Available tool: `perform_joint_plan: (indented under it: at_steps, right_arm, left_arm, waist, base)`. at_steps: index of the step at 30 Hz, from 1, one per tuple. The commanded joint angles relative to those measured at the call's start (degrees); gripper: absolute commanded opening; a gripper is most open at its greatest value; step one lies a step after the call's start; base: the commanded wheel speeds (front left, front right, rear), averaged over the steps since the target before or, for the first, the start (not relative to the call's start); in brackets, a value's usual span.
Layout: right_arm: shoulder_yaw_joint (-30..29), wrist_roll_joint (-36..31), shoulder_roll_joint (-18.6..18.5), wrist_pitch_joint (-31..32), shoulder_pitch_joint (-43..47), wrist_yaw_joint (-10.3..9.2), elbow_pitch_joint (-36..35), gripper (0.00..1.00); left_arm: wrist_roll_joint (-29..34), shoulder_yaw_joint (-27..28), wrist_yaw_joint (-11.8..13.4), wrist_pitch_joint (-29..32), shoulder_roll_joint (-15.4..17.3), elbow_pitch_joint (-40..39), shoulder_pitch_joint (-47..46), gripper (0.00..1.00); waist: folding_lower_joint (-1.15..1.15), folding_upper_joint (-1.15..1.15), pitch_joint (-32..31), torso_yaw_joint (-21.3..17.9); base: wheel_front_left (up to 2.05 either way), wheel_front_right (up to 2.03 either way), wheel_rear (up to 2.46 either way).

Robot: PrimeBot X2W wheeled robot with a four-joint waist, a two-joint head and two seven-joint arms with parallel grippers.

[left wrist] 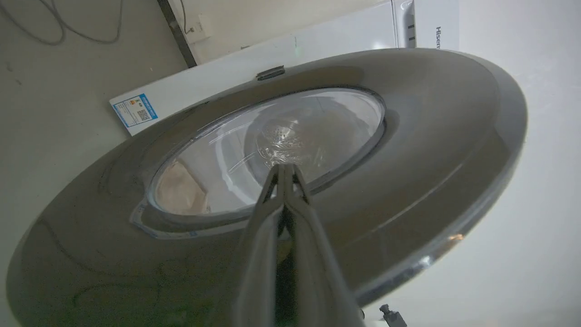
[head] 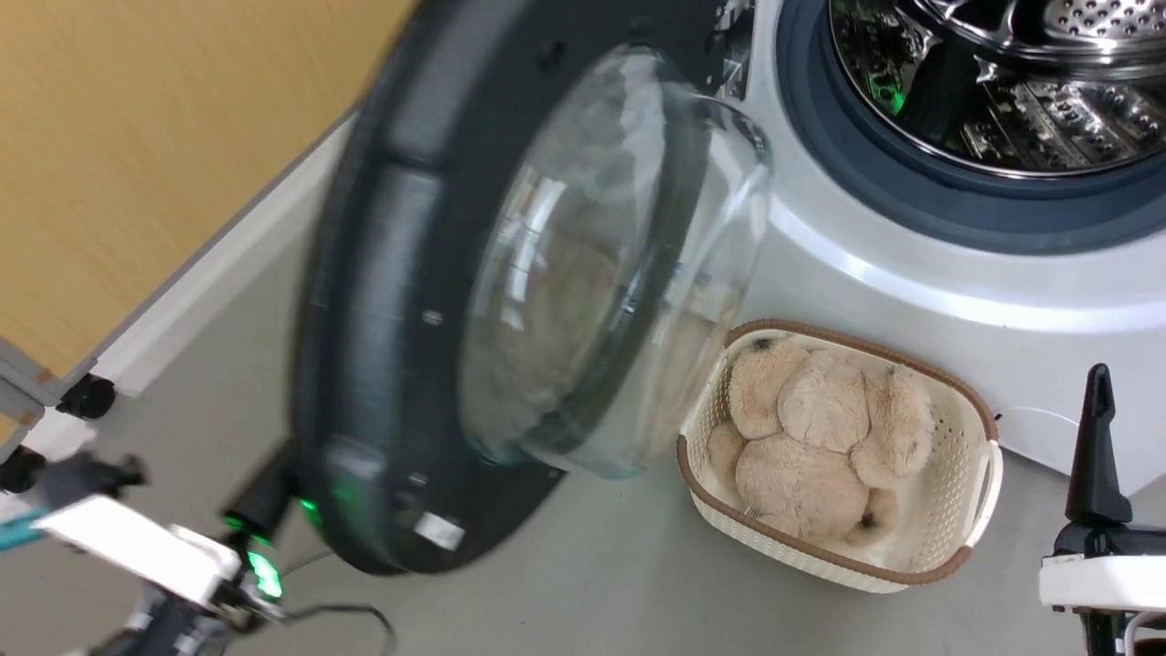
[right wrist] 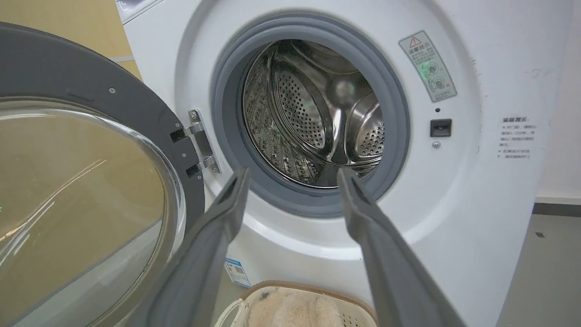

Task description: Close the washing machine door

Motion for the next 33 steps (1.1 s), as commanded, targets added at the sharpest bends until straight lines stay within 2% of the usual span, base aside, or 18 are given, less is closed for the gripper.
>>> perform_joint_plan:
  at_steps: [1,8,15,25,33]
  right_arm:
    - [0.0,0.2,0.2,-0.2,0.2,0.05,0.1,1.0]
    - [0.6,0.4,0.2,-0.2,-0.1,0.05,0.4,1.0]
    - [1.0,1.2,0.2,-0.2,-0.3,0.05,0.9,1.0]
    - [1.6,1.9,0.2,-0.2,-0.7,0.05,1.1,1.0]
    - [1.9,2.4,0.2,-0.2,-0.8,0.05,1.0,1.0]
  left_arm:
    - [0.3,-1.0,-0.3,0.5,-0.5,-0.8,0.9,0.0]
    - [1.7,-9.8,-0.3,1.5,-0.9,-7.9,5.1,0.0]
    - [1.3,-18.2,-0.3,1.0,-1.5,-10.9,6.2,0.0]
    - [2.4,-28.7,-0.3,-2.0,-2.0,-9.4,3.4,0.0]
    - [3.8,-36.0,-0.3,-7.3,-2.4,-5.1,-2.1,0.0]
  waist:
    - [0.0,0.0,-0.2,0.2]
    - [0.0,0.0,-1.0,-0.6]
    - [0.0,0.0,-1.9,-4.8]
    - [0.0,0.0,-2.1,-13.5]
    - [0.0,0.0,-1.4,-19.1]
  base:
    - [0.0,0.0,0.0]
    - [0.0,0.0,0.0]
    - [0.0,0.0,0.0]
    - [0.0,0.0,0.0]
    - [0.0,0.0,0.0]
